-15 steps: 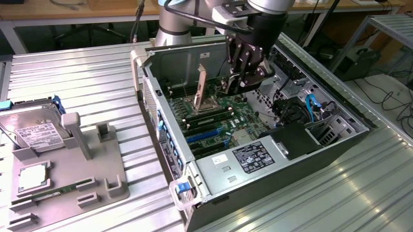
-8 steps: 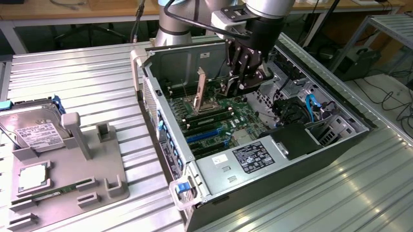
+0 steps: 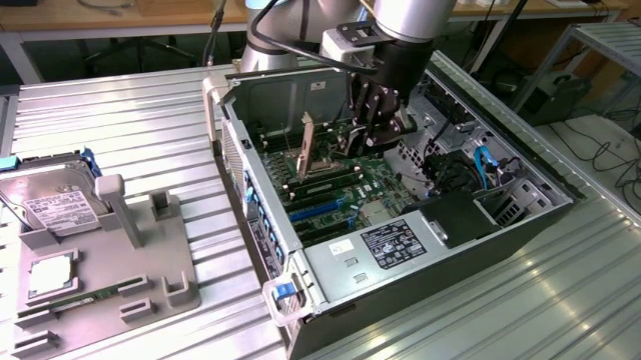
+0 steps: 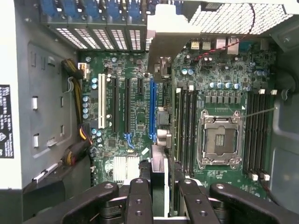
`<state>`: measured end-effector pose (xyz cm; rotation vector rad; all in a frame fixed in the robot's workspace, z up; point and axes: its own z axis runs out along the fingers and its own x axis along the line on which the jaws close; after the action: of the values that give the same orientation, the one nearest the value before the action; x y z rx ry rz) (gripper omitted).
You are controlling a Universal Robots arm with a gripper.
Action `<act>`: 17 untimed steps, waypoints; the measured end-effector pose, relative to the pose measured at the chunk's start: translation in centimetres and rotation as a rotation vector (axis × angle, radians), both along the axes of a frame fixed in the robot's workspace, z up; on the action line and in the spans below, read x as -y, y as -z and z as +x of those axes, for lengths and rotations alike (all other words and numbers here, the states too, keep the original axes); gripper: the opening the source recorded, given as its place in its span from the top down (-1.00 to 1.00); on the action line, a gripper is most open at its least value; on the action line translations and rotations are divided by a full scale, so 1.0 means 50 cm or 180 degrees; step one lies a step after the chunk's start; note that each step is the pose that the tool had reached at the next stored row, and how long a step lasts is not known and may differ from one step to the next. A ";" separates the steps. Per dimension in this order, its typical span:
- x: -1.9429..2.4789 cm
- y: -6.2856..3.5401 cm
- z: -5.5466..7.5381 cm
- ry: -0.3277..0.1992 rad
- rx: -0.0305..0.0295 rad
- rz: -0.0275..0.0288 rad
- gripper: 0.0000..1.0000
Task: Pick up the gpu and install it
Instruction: 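Insert the gpu into the slot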
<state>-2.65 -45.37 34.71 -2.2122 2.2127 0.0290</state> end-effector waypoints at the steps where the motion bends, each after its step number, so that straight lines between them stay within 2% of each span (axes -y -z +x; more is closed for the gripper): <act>1: 0.0000 0.004 0.000 0.0037 0.0000 0.0000 0.45; 5: -0.0003 0.018 0.000 0.0173 -0.0003 -0.0001 0.45; 8: -0.0020 0.032 -0.002 0.0180 -0.0002 0.0000 0.45; 11: -0.0025 0.041 -0.009 0.0148 -0.0002 -0.0001 0.45; 14: -0.0026 0.051 -0.009 0.0036 -0.0002 -0.0001 0.45; 17: -0.0045 0.063 -0.021 0.0018 -0.0002 -0.0001 0.45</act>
<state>-3.72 -45.14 31.58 -2.2063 2.2196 0.0294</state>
